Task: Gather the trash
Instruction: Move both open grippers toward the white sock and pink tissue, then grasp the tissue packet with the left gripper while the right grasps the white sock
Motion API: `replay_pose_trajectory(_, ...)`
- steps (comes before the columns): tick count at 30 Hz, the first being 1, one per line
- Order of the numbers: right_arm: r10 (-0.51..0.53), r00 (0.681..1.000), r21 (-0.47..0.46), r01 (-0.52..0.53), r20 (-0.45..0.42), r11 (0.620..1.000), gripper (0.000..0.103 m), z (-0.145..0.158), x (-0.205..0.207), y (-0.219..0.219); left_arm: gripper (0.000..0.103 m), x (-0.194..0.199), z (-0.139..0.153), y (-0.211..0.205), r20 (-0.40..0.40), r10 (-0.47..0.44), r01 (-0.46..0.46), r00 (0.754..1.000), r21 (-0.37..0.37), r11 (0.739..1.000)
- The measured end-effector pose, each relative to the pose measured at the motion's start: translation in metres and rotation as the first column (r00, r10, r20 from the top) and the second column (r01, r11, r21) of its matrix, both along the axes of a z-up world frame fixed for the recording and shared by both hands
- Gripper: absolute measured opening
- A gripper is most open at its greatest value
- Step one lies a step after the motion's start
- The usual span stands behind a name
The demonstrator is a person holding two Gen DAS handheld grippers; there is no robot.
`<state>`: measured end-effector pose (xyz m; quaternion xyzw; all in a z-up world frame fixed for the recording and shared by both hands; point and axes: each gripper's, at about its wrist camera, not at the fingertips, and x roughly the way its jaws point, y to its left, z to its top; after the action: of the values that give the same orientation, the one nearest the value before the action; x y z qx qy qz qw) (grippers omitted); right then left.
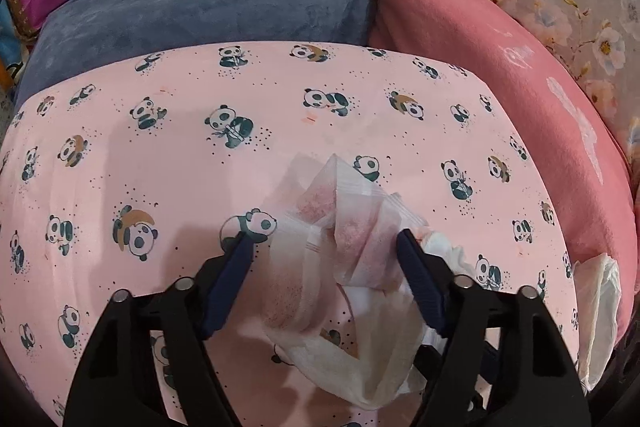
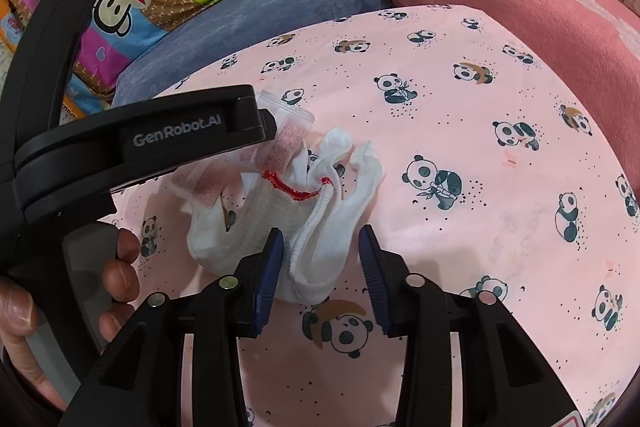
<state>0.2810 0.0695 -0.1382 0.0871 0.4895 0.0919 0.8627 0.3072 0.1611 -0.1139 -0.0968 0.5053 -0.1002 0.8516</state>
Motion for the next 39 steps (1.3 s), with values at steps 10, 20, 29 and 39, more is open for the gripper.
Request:
replay_pose_trajectory(10, -0.001, 1.000, 0.036, 0.002, -0.026, 0.999, 0.007, -0.002, -0.024, -0.008, 0.016, -0.037, 0.011, -0.009, 0.007, -0.061, 0.061, 0.998, -0.066, 0.996)
replay_pose_trajectory(20, -0.064, 0.998, 0.048, 0.064, -0.001, 0.997, 0.007, 0.018, -0.075, -0.031, 0.011, -0.088, 0.038, -0.015, 0.048, -0.070, 0.075, 0.996, -0.098, 0.992)
replay_pose_trajectory(29, -0.118, 0.990, 0.065, 0.113, 0.077, 0.991, 0.007, 0.051, -0.115, -0.063, 0.011, -0.125, 0.061, -0.029, 0.092, -0.085, 0.093, 0.992, -0.084, 0.992)
replay_pose_trajectory(39, -0.166, 0.974, 0.088, 0.154, 0.152, 0.984, 0.007, 0.087, -0.148, -0.093, 0.011, -0.156, 0.082, -0.057, 0.131, -0.128, 0.136, 0.983, -0.057, 0.989)
